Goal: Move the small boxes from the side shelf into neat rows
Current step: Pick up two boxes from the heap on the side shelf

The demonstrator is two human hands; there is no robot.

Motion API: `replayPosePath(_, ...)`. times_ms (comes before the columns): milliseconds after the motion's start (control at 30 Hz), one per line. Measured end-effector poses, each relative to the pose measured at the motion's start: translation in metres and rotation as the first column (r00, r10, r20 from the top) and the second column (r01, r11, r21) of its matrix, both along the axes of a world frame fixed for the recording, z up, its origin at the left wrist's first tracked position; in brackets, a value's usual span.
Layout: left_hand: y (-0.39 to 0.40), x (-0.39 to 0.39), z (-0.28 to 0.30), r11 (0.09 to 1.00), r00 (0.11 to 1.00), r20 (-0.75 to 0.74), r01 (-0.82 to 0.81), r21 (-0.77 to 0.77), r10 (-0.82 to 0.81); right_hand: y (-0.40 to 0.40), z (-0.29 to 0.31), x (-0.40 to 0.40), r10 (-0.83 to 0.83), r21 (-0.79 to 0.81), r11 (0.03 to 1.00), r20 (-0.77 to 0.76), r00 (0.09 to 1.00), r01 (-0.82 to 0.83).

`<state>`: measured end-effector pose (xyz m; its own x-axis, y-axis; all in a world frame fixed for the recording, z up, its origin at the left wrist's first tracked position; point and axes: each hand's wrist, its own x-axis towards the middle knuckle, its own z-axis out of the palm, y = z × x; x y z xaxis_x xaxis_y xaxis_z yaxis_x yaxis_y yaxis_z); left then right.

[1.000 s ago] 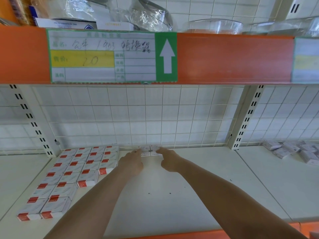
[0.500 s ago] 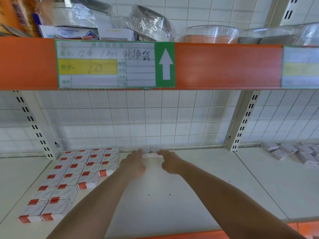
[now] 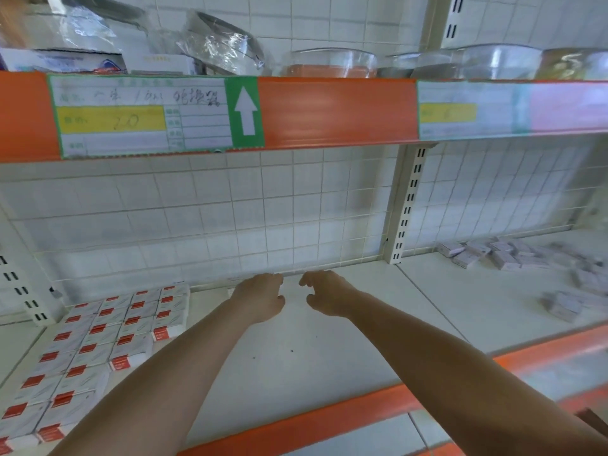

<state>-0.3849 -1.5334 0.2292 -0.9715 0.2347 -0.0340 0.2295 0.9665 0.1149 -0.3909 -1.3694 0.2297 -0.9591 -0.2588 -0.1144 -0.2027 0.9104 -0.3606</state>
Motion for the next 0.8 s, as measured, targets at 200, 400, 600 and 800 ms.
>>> replayPosePath(200, 0.037, 0.000, -0.001, 0.996, 0.996, -0.001, 0.092, 0.014, -0.092, 0.035, 0.003, 0.019, 0.015, 0.125, 0.992, -0.057, 0.998, -0.008)
replayPosePath(400, 0.081, 0.000, -0.002, 0.988, 0.987, 0.028, 0.157, -0.004, -0.156, 0.077, 0.000, 0.030, -0.034, 0.118, 0.992, -0.070, 0.997, 0.042)
replayPosePath(600, 0.132, 0.000, 0.006, 0.987, 0.986, 0.033, 0.162, -0.008, -0.162, 0.128, 0.000, 0.035, -0.030, 0.120, 0.992, -0.074, 0.997, 0.039)
replayPosePath(800, 0.204, 0.006, 0.007, 0.987, 0.986, 0.059, 0.159, -0.014, -0.158, 0.199, -0.001, 0.035, -0.028, 0.120, 0.992, -0.059, 0.998, 0.035)
